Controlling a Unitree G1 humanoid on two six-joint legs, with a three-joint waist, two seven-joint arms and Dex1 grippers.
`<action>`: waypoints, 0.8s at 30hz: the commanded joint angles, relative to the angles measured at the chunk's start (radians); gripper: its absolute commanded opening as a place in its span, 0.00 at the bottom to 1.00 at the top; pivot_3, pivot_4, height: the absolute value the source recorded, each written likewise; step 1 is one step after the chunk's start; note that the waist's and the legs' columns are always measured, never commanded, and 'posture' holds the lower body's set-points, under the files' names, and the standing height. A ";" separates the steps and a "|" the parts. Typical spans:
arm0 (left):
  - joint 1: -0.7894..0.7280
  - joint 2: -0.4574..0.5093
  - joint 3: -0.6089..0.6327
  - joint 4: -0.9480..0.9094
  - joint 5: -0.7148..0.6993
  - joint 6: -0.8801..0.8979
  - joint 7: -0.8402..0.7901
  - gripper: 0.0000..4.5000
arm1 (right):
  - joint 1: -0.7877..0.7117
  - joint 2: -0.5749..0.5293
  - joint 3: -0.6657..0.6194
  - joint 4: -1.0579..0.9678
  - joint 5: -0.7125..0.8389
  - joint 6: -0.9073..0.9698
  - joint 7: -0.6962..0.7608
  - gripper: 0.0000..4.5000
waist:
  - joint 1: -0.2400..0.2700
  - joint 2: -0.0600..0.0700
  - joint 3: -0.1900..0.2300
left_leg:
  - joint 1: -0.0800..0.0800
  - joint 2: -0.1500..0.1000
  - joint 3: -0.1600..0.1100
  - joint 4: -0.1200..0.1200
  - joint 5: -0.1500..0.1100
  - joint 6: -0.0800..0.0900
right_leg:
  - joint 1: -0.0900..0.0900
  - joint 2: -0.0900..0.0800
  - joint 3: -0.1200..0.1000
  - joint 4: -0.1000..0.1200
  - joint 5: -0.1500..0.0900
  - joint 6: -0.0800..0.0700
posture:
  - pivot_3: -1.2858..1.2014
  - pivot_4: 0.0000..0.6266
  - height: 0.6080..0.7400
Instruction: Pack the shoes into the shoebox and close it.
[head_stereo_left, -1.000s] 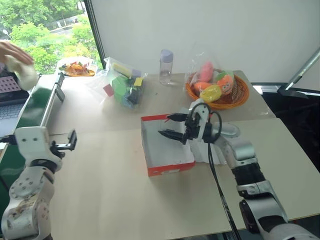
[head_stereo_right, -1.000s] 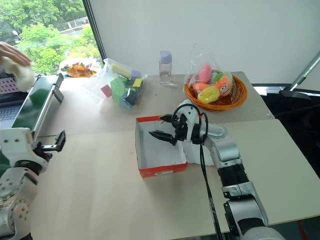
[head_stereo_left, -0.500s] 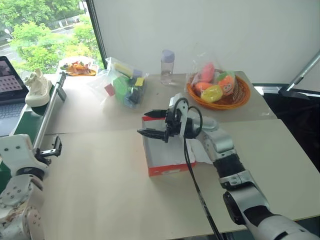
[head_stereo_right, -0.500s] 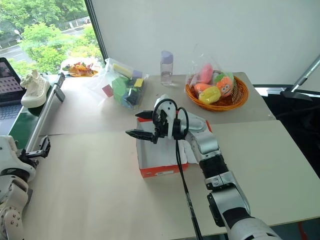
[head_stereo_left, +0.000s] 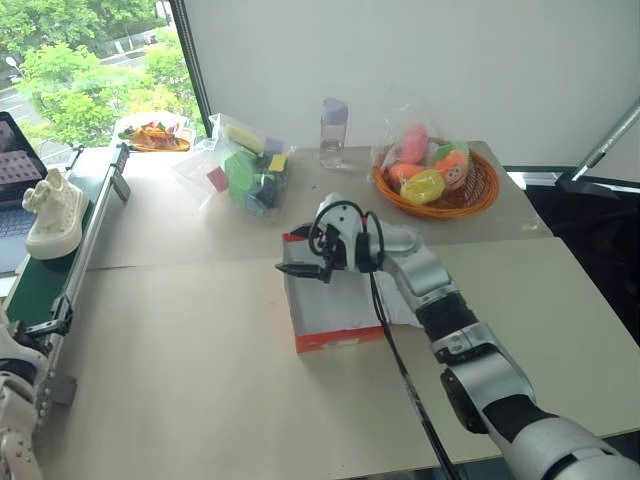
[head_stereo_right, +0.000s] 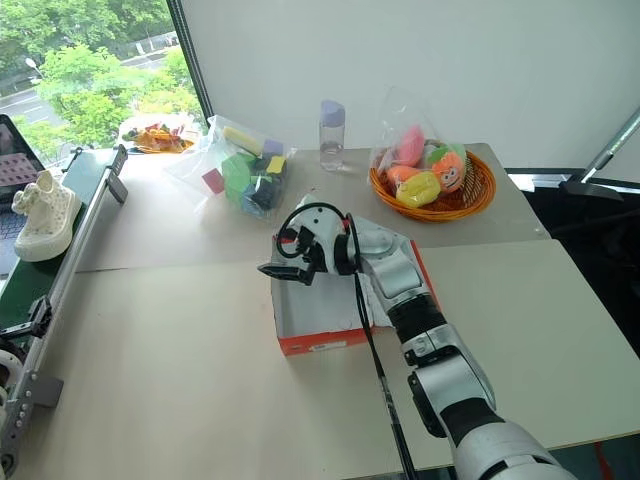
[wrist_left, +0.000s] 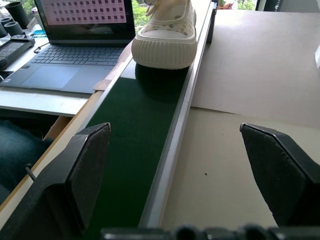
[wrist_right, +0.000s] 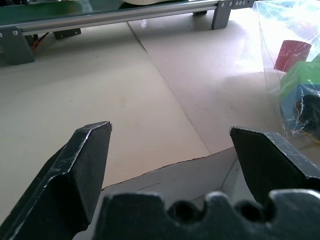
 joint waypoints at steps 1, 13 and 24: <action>-0.065 0.112 0.024 0.117 0.002 -0.039 -0.042 0.99 | -0.003 0.003 -0.013 -0.055 0.002 -0.003 -0.012 1.00 | 0.001 0.000 0.000 | 0.000 0.000 0.000 0.000 -0.001 -0.001 | -0.001 0.000 0.000 0.000 0.000 0.000 | 0.52 0.24 1.00; -0.277 0.328 -0.081 0.514 0.030 -0.040 -0.119 0.99 | 0.084 -0.013 -0.011 -0.216 0.017 0.078 -0.036 1.00 | -0.002 -0.002 0.000 | -0.004 0.001 0.002 -0.003 0.001 0.000 | -0.009 0.000 -0.001 0.004 0.000 -0.002 | 0.52 0.24 1.00; -0.268 0.262 -0.111 0.589 0.025 -0.013 -0.117 0.70 | 0.117 -0.037 -0.007 -0.284 0.023 0.112 -0.046 1.00 | 0.007 -0.001 0.000 | 0.000 0.000 0.002 -0.011 0.002 -0.002 | -0.008 -0.001 -0.002 0.004 0.000 -0.004 | 0.52 0.24 1.00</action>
